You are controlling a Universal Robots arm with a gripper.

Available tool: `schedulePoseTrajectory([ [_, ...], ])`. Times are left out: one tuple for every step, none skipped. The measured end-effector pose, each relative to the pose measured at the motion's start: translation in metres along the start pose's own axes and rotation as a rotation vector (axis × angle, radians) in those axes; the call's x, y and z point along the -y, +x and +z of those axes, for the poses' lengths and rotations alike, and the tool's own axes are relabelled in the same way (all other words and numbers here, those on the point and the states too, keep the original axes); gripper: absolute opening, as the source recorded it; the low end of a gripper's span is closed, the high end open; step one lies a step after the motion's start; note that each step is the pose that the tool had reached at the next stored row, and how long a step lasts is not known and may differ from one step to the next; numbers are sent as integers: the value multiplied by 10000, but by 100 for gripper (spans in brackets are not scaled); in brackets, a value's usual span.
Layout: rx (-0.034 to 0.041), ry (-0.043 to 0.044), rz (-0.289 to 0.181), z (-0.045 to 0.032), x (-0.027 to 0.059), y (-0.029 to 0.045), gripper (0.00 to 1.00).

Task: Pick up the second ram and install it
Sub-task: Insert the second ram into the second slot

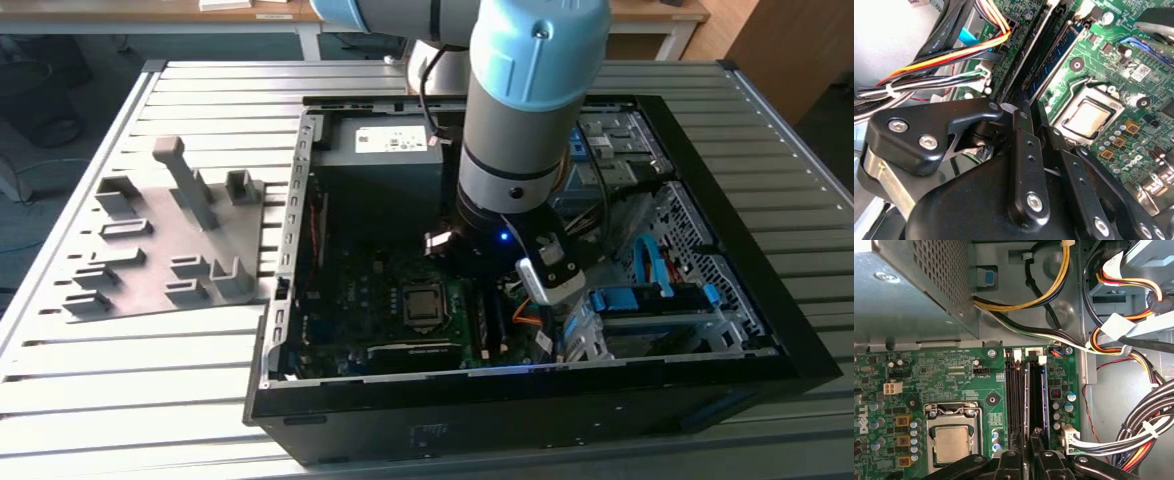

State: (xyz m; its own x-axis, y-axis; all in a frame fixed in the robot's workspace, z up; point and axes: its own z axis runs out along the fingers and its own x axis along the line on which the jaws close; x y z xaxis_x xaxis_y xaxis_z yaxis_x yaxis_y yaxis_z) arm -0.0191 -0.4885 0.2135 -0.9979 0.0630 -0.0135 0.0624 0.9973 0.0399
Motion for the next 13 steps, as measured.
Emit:
schedulePoseTrajectory([
  [0, -1, 1, 0, 0, 0, 21],
  [0, 0, 1, 0, 0, 0, 21],
  [1, 1, 1, 0, 0, 0, 20],
  [1, 2, 1, 0, 0, 0, 20],
  [0, 2, 1, 0, 0, 0, 14],
  [0, 2, 1, 0, 0, 0, 14],
  [0, 2, 1, 0, 0, 0, 13],
  [0, 1, 1, 0, 0, 0, 13],
  [0, 2, 1, 0, 0, 0, 13],
  [0, 2, 1, 0, 0, 0, 13],
  [0, 2, 1, 0, 0, 0, 13],
  [0, 3, 1, 0, 0, 0, 13],
  [0, 3, 1, 0, 0, 0, 13],
])
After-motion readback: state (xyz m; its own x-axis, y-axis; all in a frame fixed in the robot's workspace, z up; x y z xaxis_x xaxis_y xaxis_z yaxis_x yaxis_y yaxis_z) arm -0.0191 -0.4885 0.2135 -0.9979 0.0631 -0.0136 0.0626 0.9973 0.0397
